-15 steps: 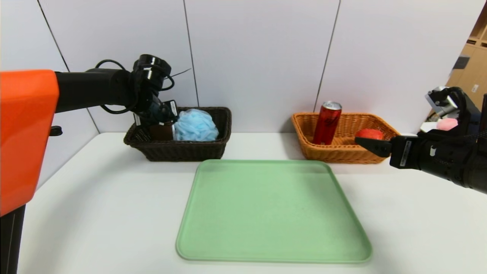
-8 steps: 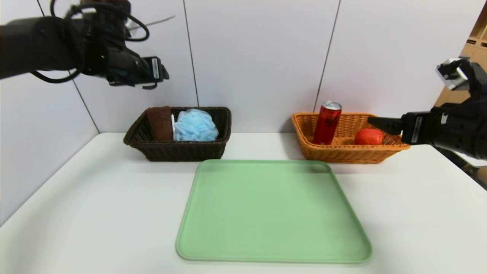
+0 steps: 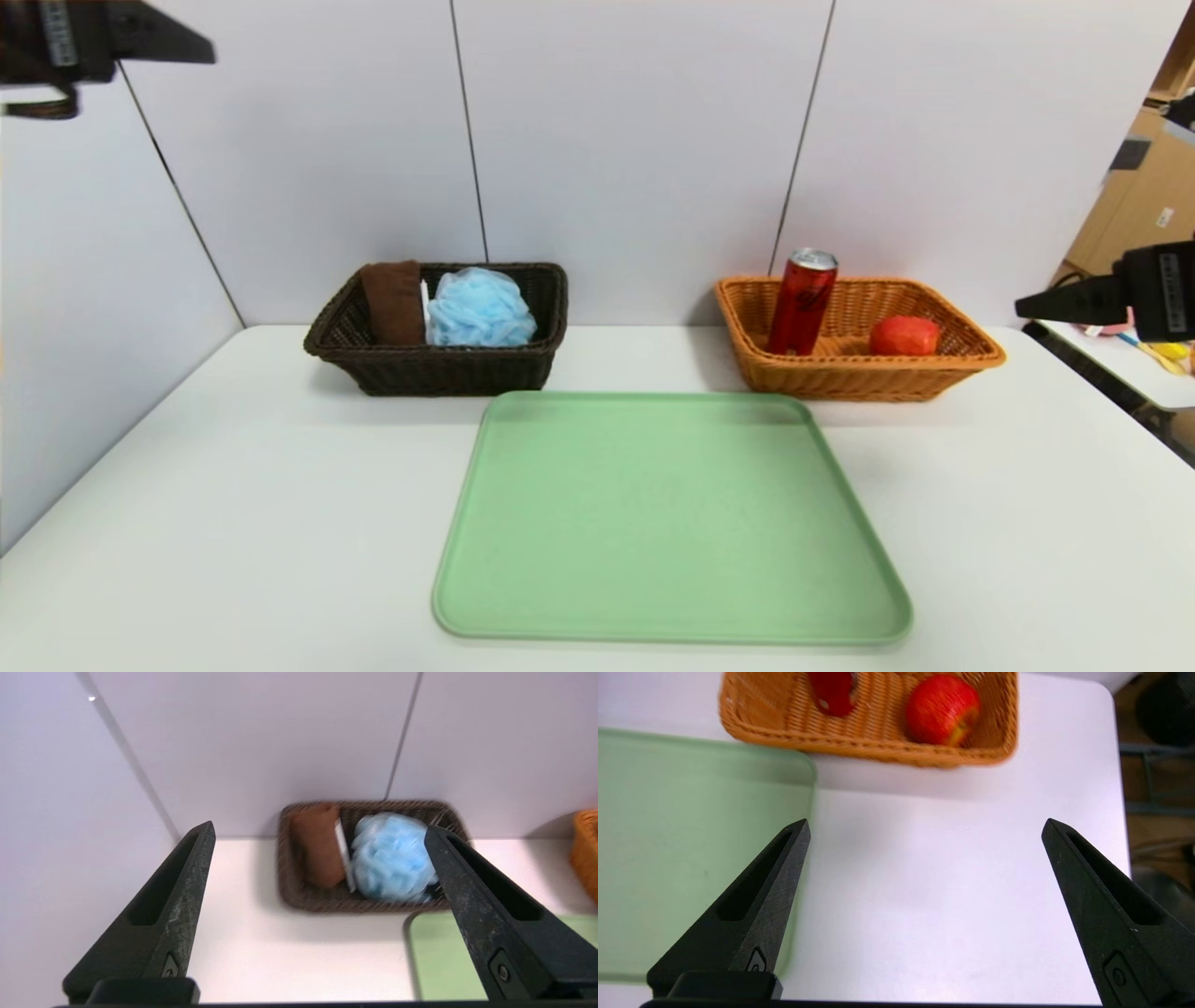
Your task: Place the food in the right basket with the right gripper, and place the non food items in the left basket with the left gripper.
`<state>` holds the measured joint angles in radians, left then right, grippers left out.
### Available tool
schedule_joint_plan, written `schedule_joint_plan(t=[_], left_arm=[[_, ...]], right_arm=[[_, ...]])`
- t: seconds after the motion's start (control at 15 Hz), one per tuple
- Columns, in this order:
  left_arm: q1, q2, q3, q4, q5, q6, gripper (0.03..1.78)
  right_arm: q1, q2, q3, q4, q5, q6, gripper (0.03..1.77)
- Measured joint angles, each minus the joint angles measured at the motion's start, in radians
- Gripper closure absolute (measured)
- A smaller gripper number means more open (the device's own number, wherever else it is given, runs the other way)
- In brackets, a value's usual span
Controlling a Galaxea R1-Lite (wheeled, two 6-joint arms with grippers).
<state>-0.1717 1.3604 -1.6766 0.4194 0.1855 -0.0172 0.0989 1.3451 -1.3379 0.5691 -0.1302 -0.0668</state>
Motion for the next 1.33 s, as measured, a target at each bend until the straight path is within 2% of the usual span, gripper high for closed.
schedule_joint_plan(t=[0.2,0.47,0.6,0.8,0.93,1.13,1.33], left_arm=[[0.070,-0.280,0.270,0.035,0.006,0.003,0.19],[0.109,-0.656,0.589,0.096,0.035,0.010,0.16],[0.118,-0.824,0.713,0.126,0.050,0.036,0.14],[0.129,-1.030,0.840,0.191,0.066,0.108,0.14],[0.144,-1.134,0.921,0.202,0.056,0.149,0.14],[0.155,-1.261,1.022,0.201,-0.001,0.203,0.12],[0.157,-1.335,1.098,0.175,-0.014,0.214,0.12]], right_arm=[[-0.016,-0.116,0.077,-0.013,-0.043,0.019,0.09],[-0.018,-0.347,0.338,-0.148,-0.077,0.022,0.09],[-0.016,-0.499,0.459,-0.210,-0.097,0.011,0.09],[-0.019,-0.721,0.586,-0.238,-0.107,-0.018,0.09],[-0.023,-0.850,0.661,-0.246,-0.107,-0.032,0.09],[-0.058,-1.030,0.761,-0.250,-0.093,-0.057,0.09],[-0.089,-1.212,0.857,-0.259,-0.032,-0.126,0.09]])
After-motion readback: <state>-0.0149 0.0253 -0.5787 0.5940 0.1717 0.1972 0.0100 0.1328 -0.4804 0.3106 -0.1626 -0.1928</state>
